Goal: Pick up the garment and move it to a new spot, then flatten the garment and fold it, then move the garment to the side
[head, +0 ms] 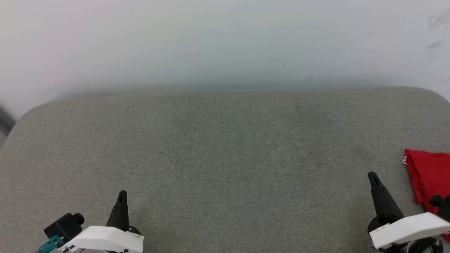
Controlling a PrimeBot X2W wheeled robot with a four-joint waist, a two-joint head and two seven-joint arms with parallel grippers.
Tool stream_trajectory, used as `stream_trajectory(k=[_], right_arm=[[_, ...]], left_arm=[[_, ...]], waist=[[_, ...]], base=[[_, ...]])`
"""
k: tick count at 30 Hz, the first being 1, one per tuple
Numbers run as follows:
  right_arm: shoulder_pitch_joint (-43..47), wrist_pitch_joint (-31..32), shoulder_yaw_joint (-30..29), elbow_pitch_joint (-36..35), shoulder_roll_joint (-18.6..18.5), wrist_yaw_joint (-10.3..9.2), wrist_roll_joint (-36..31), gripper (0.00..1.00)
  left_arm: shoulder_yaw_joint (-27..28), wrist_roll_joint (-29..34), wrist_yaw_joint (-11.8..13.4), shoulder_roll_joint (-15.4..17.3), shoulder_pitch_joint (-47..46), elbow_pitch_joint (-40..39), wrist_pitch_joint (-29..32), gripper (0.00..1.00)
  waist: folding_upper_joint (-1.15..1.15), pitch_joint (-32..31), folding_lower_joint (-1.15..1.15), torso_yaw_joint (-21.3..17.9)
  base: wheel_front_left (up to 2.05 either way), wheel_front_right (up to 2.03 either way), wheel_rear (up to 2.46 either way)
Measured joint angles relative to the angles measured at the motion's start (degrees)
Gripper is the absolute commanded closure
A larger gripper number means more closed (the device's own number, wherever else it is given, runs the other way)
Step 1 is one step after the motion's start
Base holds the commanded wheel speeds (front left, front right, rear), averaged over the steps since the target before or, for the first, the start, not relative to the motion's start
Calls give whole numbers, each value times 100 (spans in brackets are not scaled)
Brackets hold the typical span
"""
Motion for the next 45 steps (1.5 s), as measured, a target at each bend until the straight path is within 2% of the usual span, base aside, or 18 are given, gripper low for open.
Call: stream_trajectory(k=[19, 45], right_arm=[[-239, 64, -44, 337, 0, -1, 1462, 100], [-474, 131, -102, 703, 0, -1, 3065, 100]], left_arm=[[243, -1262, -198, -101, -195, 76, 353, 100], [500, -2652, -428, -227, -371, 154, 751, 100]], waist=[[0, 4, 0, 16], [0, 9, 0, 37]], base=[[0, 0, 0], [0, 0, 0]])
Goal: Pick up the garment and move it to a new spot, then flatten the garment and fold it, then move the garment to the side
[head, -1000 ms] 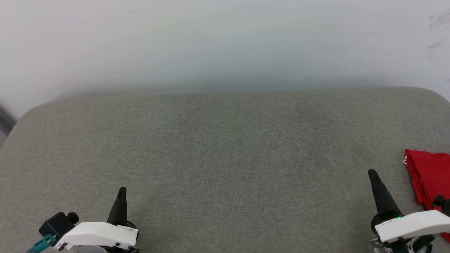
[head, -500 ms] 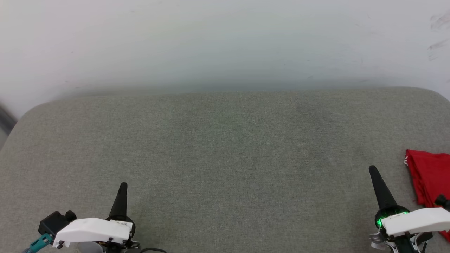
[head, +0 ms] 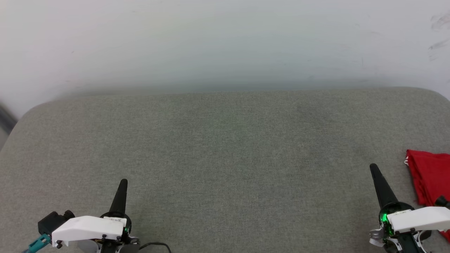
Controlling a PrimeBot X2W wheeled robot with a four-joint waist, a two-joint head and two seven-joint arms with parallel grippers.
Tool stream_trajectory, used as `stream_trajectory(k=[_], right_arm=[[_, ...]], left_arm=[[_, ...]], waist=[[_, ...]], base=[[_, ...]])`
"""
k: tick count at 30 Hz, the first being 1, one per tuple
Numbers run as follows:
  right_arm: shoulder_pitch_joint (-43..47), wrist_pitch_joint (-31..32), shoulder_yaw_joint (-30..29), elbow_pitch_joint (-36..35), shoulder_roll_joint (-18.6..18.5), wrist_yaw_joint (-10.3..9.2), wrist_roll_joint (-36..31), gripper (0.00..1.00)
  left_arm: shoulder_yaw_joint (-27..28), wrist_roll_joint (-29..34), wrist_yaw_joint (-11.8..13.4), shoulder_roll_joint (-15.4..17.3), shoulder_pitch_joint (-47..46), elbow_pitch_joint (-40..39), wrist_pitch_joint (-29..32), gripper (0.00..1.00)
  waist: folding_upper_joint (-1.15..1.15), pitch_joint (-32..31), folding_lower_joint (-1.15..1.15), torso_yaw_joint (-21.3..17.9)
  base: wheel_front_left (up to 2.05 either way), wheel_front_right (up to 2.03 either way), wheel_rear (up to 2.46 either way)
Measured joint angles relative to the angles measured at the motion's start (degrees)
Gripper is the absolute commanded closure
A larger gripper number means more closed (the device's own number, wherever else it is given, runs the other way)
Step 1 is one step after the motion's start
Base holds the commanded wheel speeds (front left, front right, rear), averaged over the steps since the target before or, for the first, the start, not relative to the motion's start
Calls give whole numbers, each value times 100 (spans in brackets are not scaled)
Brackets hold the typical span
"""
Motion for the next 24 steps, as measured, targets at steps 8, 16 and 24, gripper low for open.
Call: stream_trajectory(k=[8, 16, 24], right_arm=[[-83, 18, -16, 92, 0, 0, 430, 100], [-122, 40, -33, 185, 0, 0, 832, 100], [-206, 53, -46, 261, 0, 0, 1205, 100]], left_arm=[[85, -367, -56, -30, -76, 20, 105, 100], [141, -713, -121, -77, -112, 40, 204, 100], [201, -1038, -172, -110, -186, 57, 290, 100]], waist=[[0, 2, 0, 7], [0, 3, 0, 13], [0, 5, 0, 20]], base=[[0, 0, 0], [0, 0, 0], [0, 0, 0]])
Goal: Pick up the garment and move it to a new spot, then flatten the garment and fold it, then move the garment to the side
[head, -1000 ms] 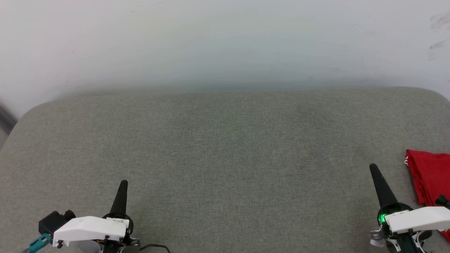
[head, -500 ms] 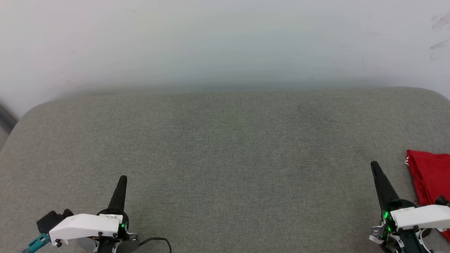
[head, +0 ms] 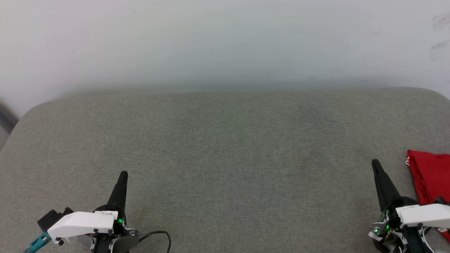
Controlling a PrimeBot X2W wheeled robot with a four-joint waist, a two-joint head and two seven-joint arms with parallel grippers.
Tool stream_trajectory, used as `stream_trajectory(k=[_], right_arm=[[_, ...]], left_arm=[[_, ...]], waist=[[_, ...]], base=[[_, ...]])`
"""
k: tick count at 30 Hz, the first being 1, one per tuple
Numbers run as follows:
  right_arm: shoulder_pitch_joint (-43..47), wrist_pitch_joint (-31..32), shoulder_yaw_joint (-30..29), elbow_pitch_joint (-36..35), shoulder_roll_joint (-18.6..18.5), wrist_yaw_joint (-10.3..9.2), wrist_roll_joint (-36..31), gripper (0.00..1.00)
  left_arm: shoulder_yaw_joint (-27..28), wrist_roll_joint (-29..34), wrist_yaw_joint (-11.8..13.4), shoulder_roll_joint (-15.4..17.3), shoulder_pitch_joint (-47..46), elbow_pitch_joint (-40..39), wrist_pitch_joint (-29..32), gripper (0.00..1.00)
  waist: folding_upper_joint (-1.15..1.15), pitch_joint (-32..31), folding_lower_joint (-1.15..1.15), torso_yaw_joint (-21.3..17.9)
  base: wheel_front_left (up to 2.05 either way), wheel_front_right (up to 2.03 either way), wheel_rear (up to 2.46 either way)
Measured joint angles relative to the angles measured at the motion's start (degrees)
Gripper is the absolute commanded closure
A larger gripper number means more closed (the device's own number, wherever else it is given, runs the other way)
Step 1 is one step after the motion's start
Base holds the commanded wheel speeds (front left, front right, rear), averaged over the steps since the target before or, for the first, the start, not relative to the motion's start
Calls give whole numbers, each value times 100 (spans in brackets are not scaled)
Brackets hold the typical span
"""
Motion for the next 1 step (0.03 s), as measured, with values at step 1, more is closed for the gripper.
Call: stream_trajectory(k=[1], right_arm=[[-2, 10, -2, 14, 0, 0, 45, 100]], left_arm=[[9, -37, -1, -5, -2, 3, 16, 100]], waist=[[0, 0, 0, 1]], base=[[0, 0, 0]])
